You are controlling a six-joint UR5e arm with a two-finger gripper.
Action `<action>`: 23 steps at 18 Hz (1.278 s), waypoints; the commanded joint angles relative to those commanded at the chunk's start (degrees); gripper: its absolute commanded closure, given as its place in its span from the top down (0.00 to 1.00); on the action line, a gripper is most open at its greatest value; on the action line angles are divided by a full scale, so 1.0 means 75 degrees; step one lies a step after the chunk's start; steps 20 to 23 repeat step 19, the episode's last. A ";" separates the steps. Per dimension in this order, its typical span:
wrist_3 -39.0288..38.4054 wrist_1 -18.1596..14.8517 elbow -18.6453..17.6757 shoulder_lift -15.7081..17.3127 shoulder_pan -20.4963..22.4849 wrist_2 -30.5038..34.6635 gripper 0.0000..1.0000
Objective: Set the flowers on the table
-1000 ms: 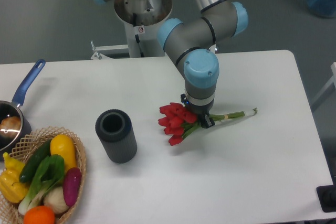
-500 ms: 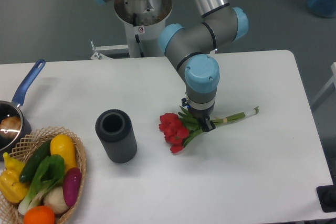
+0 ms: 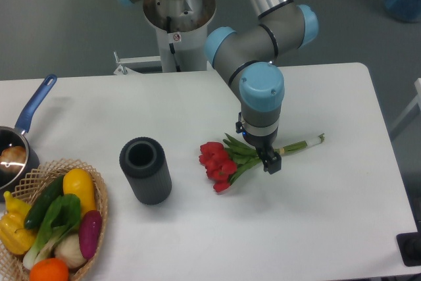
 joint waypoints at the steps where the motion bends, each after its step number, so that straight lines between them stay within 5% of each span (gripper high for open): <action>1: -0.0095 0.0023 0.0012 0.0000 0.0035 -0.0246 1.00; 23: -0.0155 0.0059 0.0363 0.0270 0.0000 -0.0986 1.00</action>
